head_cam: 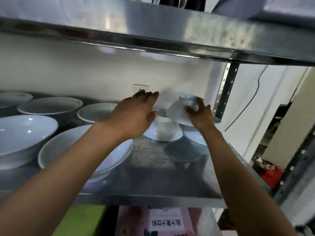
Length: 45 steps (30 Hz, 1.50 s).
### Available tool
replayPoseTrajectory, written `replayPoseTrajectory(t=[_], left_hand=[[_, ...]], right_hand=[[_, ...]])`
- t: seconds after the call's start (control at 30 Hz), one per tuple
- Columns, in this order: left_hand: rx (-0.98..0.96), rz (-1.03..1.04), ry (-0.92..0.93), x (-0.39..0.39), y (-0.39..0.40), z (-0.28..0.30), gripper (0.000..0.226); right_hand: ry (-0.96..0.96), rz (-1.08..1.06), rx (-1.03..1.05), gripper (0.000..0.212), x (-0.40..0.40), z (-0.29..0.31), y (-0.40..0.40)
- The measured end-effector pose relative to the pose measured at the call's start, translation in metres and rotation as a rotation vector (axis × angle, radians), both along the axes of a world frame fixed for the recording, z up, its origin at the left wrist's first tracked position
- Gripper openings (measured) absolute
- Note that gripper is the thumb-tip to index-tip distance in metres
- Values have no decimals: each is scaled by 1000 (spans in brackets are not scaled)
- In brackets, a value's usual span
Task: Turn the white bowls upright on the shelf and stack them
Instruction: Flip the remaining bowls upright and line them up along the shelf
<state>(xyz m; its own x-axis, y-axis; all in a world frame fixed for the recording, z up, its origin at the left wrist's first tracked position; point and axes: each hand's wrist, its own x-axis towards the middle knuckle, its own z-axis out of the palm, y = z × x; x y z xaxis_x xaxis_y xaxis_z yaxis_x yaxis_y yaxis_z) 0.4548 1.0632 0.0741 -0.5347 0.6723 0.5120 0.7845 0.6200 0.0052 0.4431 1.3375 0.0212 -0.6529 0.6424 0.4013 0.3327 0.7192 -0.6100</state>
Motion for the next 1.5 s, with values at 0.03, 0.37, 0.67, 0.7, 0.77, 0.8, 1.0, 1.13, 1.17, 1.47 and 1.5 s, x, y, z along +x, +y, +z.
replayPoseTrajectory(t=[0.03,0.37,0.67,0.7,0.77,0.8,1.0,1.13,1.17,1.47,1.5], left_hand=[[8,-1,0,6,2,-2,58],[182,-87,107,38,8,-26,50],[525,-247,-259,59,38,-68,38],[557,-241,-298,58,40,-70,38],[648,-215,-411,57,44,-69,41],[698,-201,-490,60,46,-66,42],[937,-394,-800,75,61,-69,27],[882,-439,-649,83,61,-71,28],[887,-448,-621,83,61,-70,30],[722,-415,-278,87,53,-69,31],[674,-400,-180,88,52,-70,32]], right_hand=[[-6,20,4,56,1,1,1],[176,21,-30,44,20,9,-12],[495,37,-138,36,90,5,-53],[539,49,-163,34,98,2,-57],[593,72,-240,29,112,-5,-66],[616,86,-287,27,120,-9,-72],[690,108,-400,30,144,-46,-99],[625,164,-421,30,151,-67,-106],[595,177,-419,34,152,-70,-104],[352,406,-438,64,163,-66,-78],[312,423,-434,65,166,-67,-72]])
